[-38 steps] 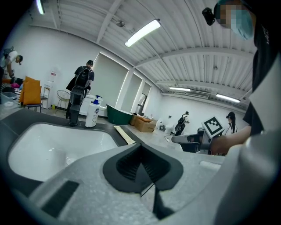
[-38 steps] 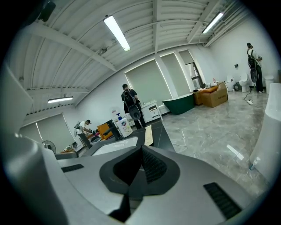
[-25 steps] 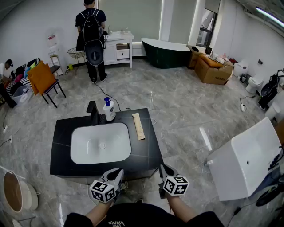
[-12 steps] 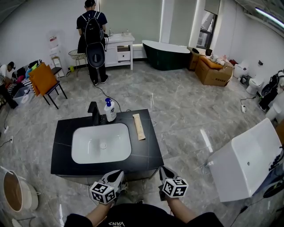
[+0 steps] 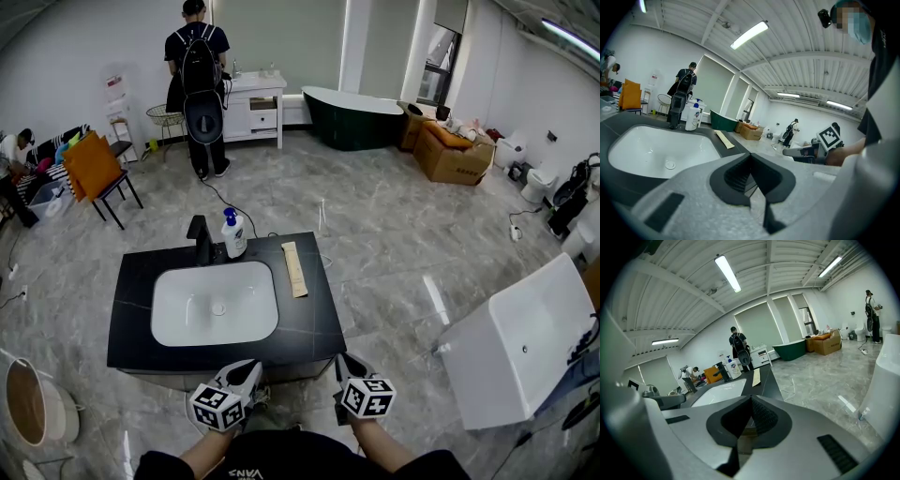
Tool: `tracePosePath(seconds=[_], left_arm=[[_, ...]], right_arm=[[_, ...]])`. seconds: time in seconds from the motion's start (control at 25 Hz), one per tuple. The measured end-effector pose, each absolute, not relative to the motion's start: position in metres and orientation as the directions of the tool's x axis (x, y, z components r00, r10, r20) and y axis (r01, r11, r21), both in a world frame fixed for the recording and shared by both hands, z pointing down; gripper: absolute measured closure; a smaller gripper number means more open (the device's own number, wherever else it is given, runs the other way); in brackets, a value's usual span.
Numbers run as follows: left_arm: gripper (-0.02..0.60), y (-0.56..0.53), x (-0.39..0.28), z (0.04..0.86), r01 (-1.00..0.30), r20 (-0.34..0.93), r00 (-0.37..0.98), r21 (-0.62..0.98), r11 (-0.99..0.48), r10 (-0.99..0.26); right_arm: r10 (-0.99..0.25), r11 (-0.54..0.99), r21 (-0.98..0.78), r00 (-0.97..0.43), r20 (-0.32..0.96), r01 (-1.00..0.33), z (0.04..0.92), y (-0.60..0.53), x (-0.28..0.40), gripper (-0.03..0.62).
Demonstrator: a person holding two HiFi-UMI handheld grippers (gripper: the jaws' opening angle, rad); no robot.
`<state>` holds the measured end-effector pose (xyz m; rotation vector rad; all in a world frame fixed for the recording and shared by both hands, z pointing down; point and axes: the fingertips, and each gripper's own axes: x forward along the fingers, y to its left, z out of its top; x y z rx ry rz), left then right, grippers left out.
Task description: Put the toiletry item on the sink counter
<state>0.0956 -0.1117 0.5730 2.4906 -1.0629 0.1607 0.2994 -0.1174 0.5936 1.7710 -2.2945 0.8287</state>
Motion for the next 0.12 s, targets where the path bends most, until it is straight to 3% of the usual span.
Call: tracePosePath(seconds=[0.12], left_arm=[[0.572,-0.1122,0.0942,0.5738,-0.711,0.269,0.701,0.339,-0.616,-0.661]], right_arm=[[-0.855,0.161,-0.343,-0.304,0.42,-0.926,0.5945,-0.1182,0.2981,0.594]])
